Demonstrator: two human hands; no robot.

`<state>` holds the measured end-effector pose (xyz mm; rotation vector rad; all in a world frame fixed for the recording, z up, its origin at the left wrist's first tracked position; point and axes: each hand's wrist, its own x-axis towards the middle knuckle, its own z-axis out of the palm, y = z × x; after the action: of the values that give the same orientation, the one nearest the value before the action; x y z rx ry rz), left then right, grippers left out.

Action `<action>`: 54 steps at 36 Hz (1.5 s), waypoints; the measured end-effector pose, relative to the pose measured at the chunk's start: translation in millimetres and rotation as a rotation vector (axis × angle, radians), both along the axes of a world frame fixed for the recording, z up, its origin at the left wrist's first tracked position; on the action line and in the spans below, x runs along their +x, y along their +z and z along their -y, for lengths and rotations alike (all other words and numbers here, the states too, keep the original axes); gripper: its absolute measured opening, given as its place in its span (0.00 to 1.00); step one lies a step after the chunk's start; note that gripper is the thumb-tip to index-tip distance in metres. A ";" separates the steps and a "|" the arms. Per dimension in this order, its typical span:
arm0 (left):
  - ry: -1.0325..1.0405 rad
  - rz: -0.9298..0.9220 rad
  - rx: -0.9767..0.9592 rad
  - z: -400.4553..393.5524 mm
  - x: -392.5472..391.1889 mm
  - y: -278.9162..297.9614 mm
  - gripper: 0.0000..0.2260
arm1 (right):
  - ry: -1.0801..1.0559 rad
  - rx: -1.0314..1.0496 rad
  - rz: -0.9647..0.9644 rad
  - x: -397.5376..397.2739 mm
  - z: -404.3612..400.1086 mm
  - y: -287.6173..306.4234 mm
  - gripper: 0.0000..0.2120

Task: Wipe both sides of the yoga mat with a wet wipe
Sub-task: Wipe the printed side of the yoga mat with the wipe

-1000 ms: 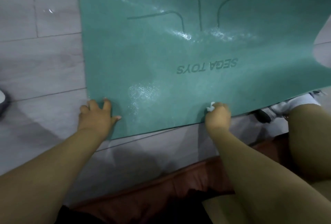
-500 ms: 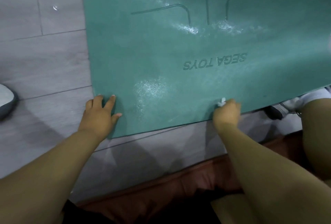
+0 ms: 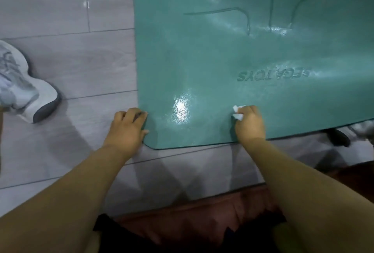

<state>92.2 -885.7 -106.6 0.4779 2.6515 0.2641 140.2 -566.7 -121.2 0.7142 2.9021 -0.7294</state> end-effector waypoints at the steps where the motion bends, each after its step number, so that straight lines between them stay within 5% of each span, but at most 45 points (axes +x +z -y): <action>1: 0.010 -0.014 -0.011 3.2 1.2 -2.3 0.23 | -0.099 0.030 0.013 -3.8 1.7 -3.7 0.13; 5: 0.009 -0.033 -0.035 7.0 -0.1 -3.1 0.24 | -0.127 0.041 -0.064 -7.9 77.1 -5.3 0.09; 10: 0.088 -0.032 -0.043 11.6 -9.3 -2.8 0.23 | 0.857 -0.155 -0.102 6.6 167.2 -5.0 0.15; 13: 0.110 -0.017 -0.026 15.5 -17.1 -2.7 0.22 | 1.128 -0.167 0.002 -14.3 154.8 0.9 0.19; 15: 0.121 -0.025 -0.021 16.6 -22.2 -1.8 0.22 | 0.965 -0.165 -0.036 -36.4 132.5 0.3 0.15; 19: 0.154 0.012 -0.043 17.9 -31.6 -1.3 0.21 | 0.177 -0.046 -0.051 -80.1 80.7 1.4 0.14; 21: 0.168 0.020 -0.049 18.0 -35.2 -1.4 0.22 | 0.002 0.044 -0.054 -87.4 78.1 -1.5 0.14; 23: 0.177 0.032 -0.052 17.6 -38.3 -1.9 0.22 | 0.079 0.085 -0.047 -78.1 104.9 -3.4 0.14; 28: 0.170 0.008 -0.092 18.6 -47.6 -6.0 0.21 | 0.795 -0.264 -0.096 -26.7 188.6 -9.4 0.14; 32: 0.140 -0.001 -0.071 20.6 -56.2 -7.8 0.21 | 1.190 -0.139 0.003 -38.1 178.8 -5.1 0.17; 34: 0.119 0.000 -0.057 21.8 -60.9 -7.1 0.20 | 1.118 -0.061 -0.059 -63.2 151.8 -11.0 0.15; 38: 0.105 0.014 -0.040 23.7 -68.4 -6.4 0.19 | 0.333 0.022 -0.115 -112.2 102.5 -2.4 0.14; 41: 0.103 0.023 -0.039 24.7 -73.8 -7.3 0.19 | 0.139 0.119 -0.075 -120.1 103.7 -7.7 0.14; 44: 0.077 -0.003 -0.049 26.0 -79.6 -9.1 0.19 | 0.293 0.052 -0.176 -92.9 153.6 -12.8 0.11; 46: 0.070 -0.009 -0.063 25.2 -84.2 -9.9 0.20 | 0.591 -0.164 -0.208 -66.2 184.6 -23.6 0.13; 50: 0.059 0.003 -0.089 22.8 -91.0 -11.0 0.22 | 1.119 -0.155 -0.062 -66.9 182.4 -17.9 0.13; 52: 0.058 0.009 -0.102 22.9 -90.6 -12.0 0.29 | 1.155 -0.047 -0.068 -89.7 157.1 -14.5 0.14; 54: 0.056 0.010 -0.110 23.1 -88.9 -13.1 0.35 | 0.907 0.068 -0.069 -117.1 123.2 -13.0 0.17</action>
<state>3.3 -908.8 -119.7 0.3662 2.6557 0.1363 23.1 -689.9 -134.2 -0.6271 2.8391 -0.5199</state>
